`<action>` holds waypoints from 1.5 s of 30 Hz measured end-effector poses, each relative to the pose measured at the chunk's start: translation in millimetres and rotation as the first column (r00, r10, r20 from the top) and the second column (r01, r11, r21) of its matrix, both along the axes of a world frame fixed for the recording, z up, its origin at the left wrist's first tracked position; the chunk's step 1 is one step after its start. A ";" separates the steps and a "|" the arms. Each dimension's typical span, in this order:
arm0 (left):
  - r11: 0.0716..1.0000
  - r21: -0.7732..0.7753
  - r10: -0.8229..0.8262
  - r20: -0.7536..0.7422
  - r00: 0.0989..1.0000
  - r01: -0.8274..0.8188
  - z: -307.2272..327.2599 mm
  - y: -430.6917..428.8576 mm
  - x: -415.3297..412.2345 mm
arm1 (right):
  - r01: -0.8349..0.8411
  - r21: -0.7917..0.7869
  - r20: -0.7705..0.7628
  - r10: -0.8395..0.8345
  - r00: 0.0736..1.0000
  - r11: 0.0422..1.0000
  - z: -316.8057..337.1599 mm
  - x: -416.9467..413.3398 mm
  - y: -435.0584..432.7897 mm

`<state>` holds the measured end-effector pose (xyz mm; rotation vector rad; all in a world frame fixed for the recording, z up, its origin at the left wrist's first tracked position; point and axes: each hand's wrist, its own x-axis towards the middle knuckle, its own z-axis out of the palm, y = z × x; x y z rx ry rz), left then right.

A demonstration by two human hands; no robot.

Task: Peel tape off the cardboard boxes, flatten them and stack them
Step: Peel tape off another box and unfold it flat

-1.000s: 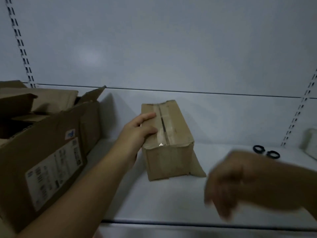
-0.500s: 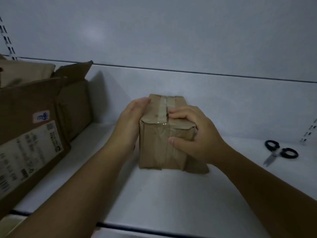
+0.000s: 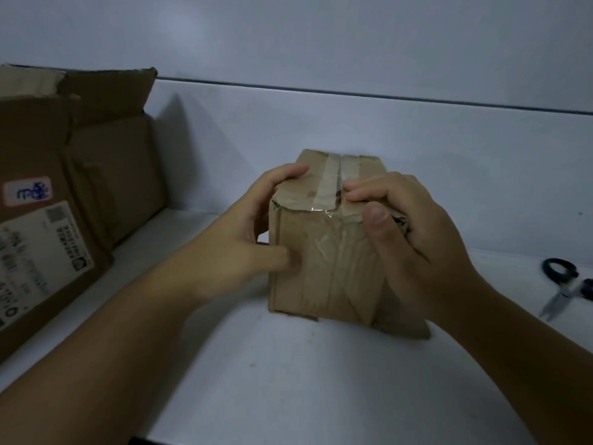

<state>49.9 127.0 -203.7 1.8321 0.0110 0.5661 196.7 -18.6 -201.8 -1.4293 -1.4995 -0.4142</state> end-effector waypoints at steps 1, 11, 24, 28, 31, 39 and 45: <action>1.000 0.004 0.016 0.008 1.000 -0.016 -1.3 -1.1 1.3 | -0.006 -0.007 -0.012 0.006 1.000 1.000 -0.8 -1.0 -0.4; 0.996 0.021 0.089 0.061 0.994 -0.091 -7.3 -4.9 8.6 | -0.161 -0.277 -0.086 0.143 0.986 0.947 2.5 4.5 -12.4; 1.000 0.010 -0.004 0.055 0.998 0.003 -9.6 -9.2 8.8 | -0.142 -0.233 -0.098 0.121 0.988 0.962 -0.3 -0.6 -8.5; 0.999 -0.020 0.040 0.089 0.995 -0.038 -13.0 -11.0 13.1 | -0.129 -0.211 -0.077 0.115 0.990 0.969 -2.0 0.3 -6.4; 0.998 -0.033 0.049 0.103 0.993 -0.046 -13.2 -12.3 14.9 | -0.130 -0.185 -0.057 0.121 0.991 0.974 -2.8 0.6 -5.4; 0.996 -0.084 0.038 0.102 0.994 -0.029 -6.9 -13.0 12.9 | 0.019 -0.137 0.144 0.001 0.990 0.990 9.4 2.3 -18.2; 0.999 -0.027 0.024 0.086 0.996 -0.021 -0.1 -11.1 8.1 | -0.035 -0.095 0.271 0.060 0.961 0.995 24.0 -1.4 -25.3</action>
